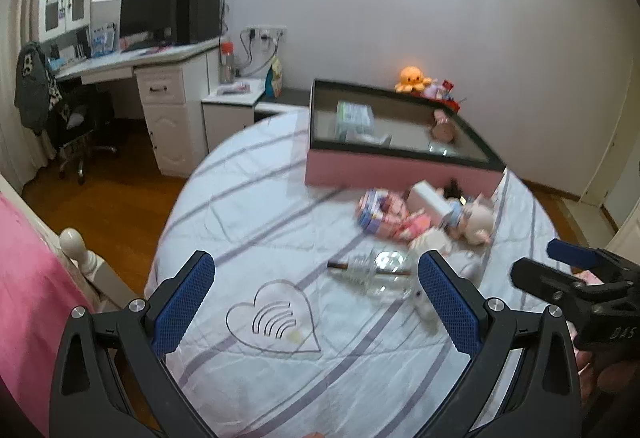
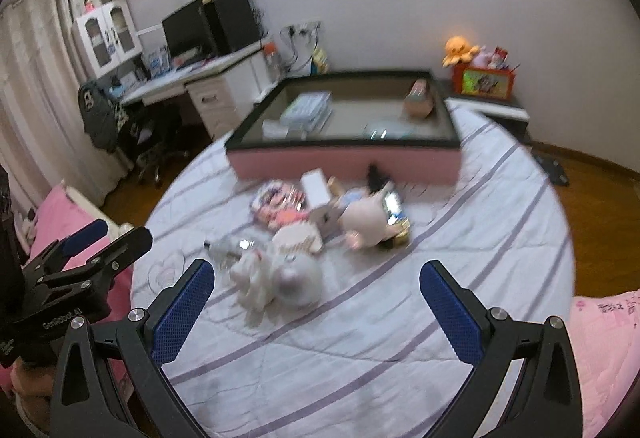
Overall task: Organize rigid objects
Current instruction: 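Withdraw both tools from the box back toward the remaining items, then grasp the glass bottle with the left tool while the right tool grasps the white astronaut figure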
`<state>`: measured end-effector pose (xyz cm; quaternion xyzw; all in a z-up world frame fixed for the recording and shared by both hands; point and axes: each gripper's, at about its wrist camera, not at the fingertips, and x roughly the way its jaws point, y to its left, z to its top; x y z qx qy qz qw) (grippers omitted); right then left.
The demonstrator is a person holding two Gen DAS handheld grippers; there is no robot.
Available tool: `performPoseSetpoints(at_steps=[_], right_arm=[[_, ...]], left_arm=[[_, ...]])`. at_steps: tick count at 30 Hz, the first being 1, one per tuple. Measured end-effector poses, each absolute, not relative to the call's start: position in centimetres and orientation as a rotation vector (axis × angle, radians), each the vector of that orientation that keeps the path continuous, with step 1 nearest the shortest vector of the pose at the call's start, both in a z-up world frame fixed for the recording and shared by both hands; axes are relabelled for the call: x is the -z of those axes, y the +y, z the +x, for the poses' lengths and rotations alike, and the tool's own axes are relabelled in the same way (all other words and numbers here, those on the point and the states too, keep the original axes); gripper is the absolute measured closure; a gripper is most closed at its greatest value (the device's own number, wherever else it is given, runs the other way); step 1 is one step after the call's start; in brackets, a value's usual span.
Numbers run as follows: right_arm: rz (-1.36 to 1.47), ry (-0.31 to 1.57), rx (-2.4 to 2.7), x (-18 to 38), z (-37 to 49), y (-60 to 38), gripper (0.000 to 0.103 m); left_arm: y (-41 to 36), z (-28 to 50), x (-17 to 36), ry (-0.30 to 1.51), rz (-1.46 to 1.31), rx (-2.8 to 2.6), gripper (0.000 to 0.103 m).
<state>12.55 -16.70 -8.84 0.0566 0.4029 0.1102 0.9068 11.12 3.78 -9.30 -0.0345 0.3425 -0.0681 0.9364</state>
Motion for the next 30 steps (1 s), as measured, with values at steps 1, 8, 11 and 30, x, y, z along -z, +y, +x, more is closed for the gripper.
performPoseSetpoints(at_steps=[1,8,11,30], right_arm=[[0.123,0.854,-0.231,9.6,12.9,-16.4,0.0],[0.16,0.937,-0.288,12.6,14.6,-14.8,0.0],[0.181,0.959,-0.299,13.5,15.5,-14.6,0.0],[0.213,0.933,-0.286,13.4,15.3,-18.6,0.029]], left_arm=[[3.8,11.2,9.7,0.708,-0.067,0.138,0.0],[3.9,12.3,12.0,0.771,-0.057,0.118,0.0],[4.3,12.9,12.5,0.788,-0.069,0.113,0.0],[0.4,14.4,13.9,0.846,-0.024,0.218,0.0]])
